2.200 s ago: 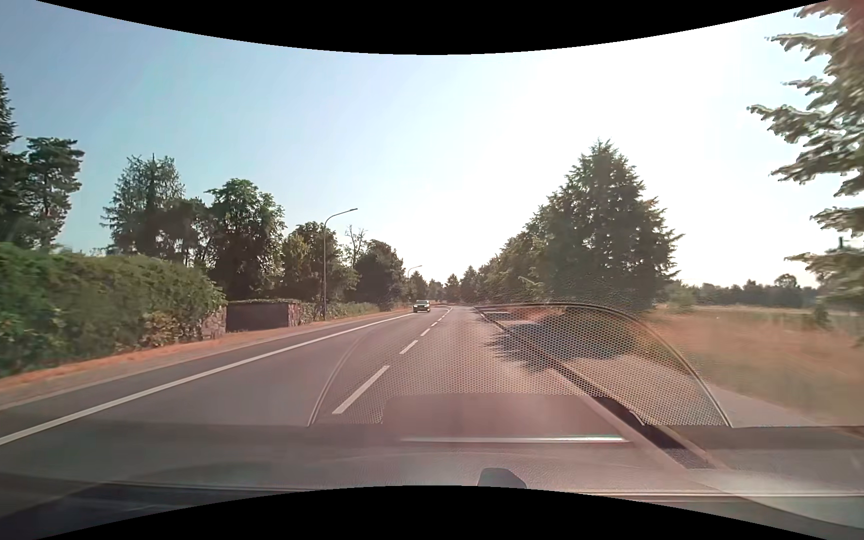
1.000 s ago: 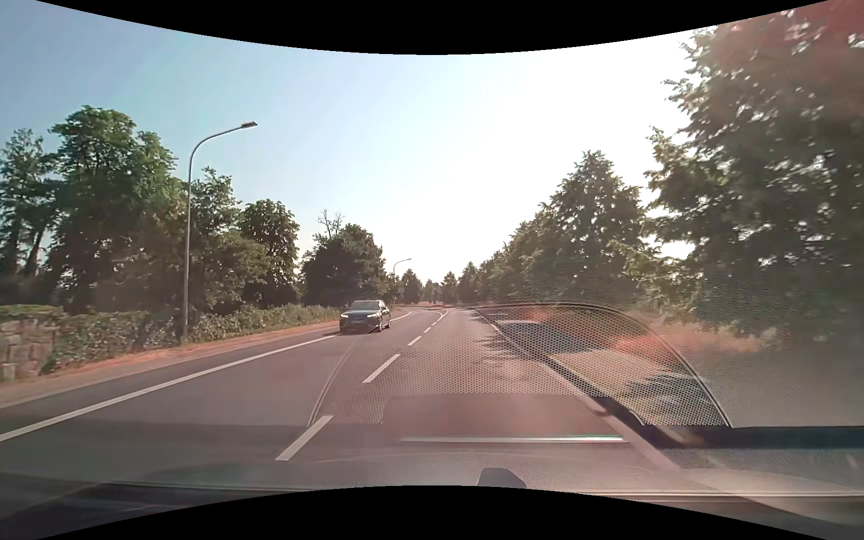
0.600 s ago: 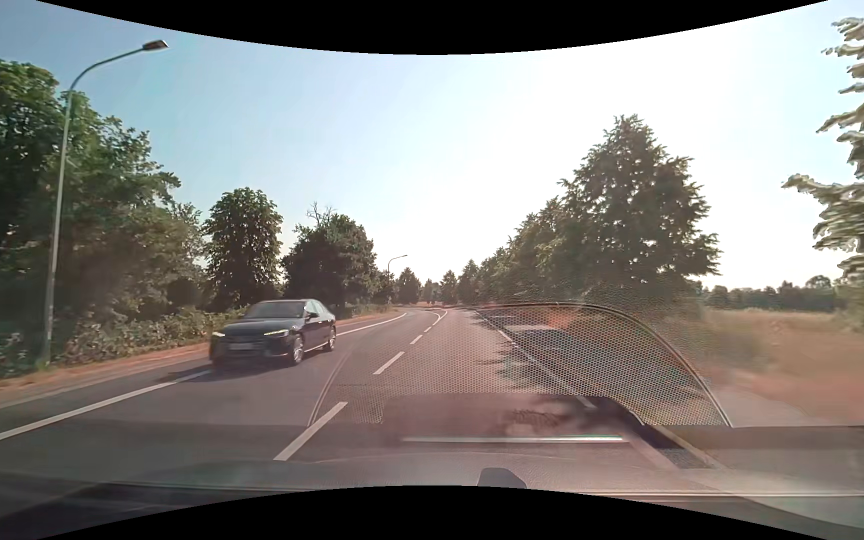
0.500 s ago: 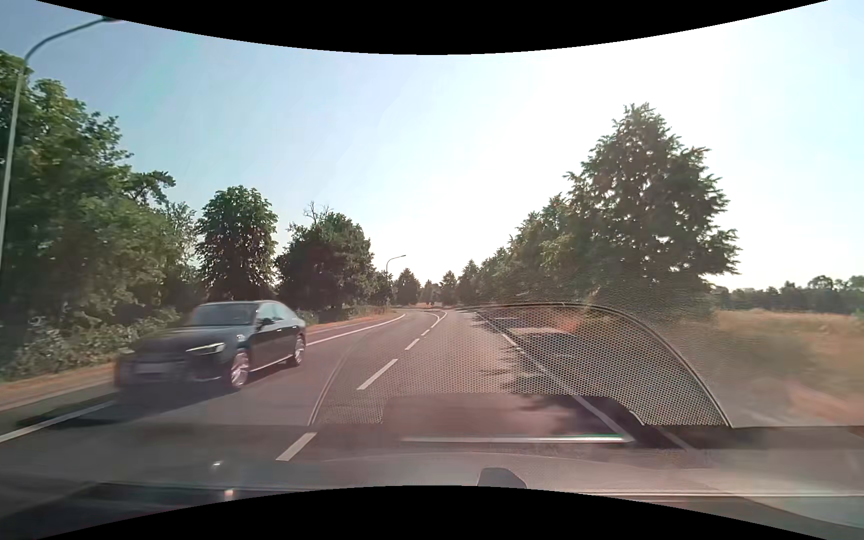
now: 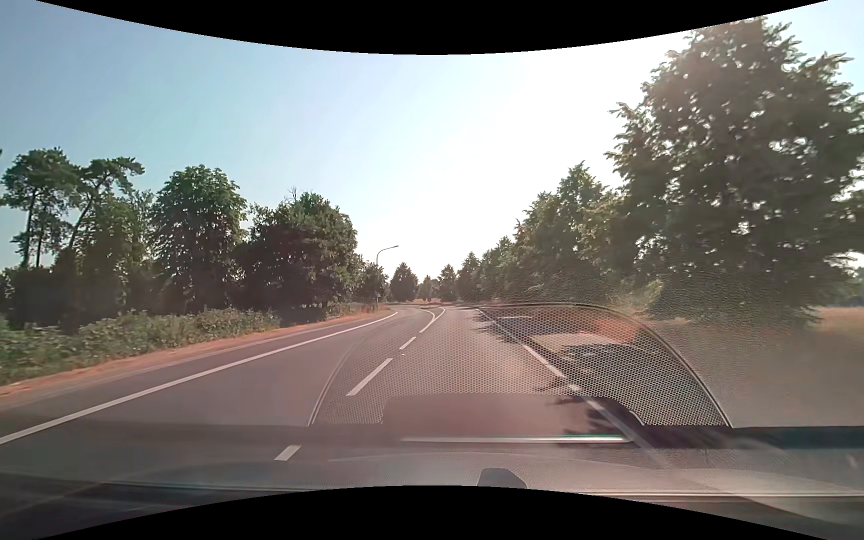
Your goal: Follow the waypoints while adhering to traffic rules and regulations
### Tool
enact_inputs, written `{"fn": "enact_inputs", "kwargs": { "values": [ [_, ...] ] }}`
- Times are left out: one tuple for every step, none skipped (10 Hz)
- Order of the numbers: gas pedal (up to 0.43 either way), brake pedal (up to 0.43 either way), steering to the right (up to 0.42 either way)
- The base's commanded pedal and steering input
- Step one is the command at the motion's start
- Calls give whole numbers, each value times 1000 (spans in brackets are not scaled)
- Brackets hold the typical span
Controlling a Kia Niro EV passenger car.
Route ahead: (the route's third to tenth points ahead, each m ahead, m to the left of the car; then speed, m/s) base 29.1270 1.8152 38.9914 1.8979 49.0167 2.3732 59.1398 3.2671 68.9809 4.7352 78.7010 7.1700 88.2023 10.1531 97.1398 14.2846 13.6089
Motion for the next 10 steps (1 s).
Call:
{"fn": "enact_inputs", "kwargs": {
  "values": [
    [28,0,-3],
    [28,0,-3],
    [28,0,-3],
    [28,0,-3],
    [28,0,-3],
    [28,0,-3],
    [28,0,-3],
    [28,0,-3],
    [28,0,-3],
    [28,0,-3]
  ]
}}
